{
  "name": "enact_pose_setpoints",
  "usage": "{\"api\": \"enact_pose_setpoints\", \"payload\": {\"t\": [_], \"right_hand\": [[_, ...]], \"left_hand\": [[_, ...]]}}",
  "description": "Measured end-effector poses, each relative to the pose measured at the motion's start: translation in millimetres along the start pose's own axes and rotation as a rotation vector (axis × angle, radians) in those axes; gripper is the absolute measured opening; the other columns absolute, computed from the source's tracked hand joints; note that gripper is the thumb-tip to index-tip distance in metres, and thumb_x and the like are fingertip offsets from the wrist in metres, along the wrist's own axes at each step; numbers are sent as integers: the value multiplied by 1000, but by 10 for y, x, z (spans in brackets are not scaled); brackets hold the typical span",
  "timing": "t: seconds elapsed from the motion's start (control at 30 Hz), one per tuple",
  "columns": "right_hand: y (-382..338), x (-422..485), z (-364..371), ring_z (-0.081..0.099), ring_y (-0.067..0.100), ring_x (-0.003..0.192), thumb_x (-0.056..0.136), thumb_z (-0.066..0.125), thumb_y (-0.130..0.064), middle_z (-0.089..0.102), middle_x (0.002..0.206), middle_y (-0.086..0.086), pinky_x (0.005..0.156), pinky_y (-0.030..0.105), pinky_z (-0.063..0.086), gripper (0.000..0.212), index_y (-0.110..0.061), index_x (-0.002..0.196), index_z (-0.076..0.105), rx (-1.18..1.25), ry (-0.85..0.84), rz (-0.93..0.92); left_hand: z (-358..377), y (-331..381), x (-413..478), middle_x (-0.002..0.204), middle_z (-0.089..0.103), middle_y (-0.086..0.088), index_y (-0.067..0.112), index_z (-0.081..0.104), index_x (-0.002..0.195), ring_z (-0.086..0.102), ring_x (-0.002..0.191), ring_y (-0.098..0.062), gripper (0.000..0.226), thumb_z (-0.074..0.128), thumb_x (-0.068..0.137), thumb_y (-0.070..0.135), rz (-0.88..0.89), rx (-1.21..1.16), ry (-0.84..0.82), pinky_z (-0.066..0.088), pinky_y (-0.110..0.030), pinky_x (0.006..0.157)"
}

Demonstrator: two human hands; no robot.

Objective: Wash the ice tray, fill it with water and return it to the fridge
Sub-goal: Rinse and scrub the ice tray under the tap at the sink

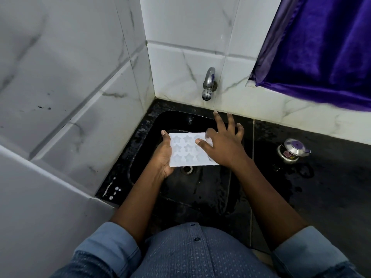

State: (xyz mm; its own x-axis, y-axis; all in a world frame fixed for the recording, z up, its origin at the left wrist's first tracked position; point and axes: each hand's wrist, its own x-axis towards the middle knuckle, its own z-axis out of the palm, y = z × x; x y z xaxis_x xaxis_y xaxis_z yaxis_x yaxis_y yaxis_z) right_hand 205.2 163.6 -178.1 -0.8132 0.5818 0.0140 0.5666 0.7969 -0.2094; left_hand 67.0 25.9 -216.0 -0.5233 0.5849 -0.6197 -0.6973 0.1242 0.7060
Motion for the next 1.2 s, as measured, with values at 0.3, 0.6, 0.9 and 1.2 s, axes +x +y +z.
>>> {"api": "enact_pose_setpoints", "payload": {"t": [0.3, 0.6, 0.9, 1.2], "right_hand": [[-145, 50, 81, -19, 34, 158, 98, 35, -77, -5, 176, 0, 122, 63, -1, 55, -39, 125, 65, -31, -55, -51], [-178, 66, 75, -17, 34, 159, 98, 35, -77, -1, 176, 0, 122, 62, -3, 57, -39, 123, 68, -17, -63, -65], [-155, 88, 153, -13, 35, 159, 97, 35, -78, 5, 176, 1, 122, 62, -1, 58, -39, 128, 65, -31, -52, -78], [-158, 115, 130, -12, 34, 159, 97, 34, -79, 6, 176, 1, 121, 62, -1, 59, -38, 125, 67, -35, -56, -83]], "left_hand": [[6, 19, 6, 120, 77, -19, 15, 71, 123, 75, 110, -36, 92, 14, 97, 81, -13, 11, -29, 57, -51, 100], [-57, 12, 64, 122, 76, -19, 13, 67, 133, 74, 113, -38, 95, 16, 95, 84, -9, 26, -15, 52, -57, 109], [-39, 39, 83, 123, 76, -19, 12, 66, 136, 75, 112, -38, 97, 15, 95, 84, -12, 1, -31, 58, -53, 98], [-40, 49, 82, 123, 76, -19, 12, 66, 135, 74, 113, -38, 96, 15, 95, 83, 8, 5, -27, 57, -53, 101]]}}
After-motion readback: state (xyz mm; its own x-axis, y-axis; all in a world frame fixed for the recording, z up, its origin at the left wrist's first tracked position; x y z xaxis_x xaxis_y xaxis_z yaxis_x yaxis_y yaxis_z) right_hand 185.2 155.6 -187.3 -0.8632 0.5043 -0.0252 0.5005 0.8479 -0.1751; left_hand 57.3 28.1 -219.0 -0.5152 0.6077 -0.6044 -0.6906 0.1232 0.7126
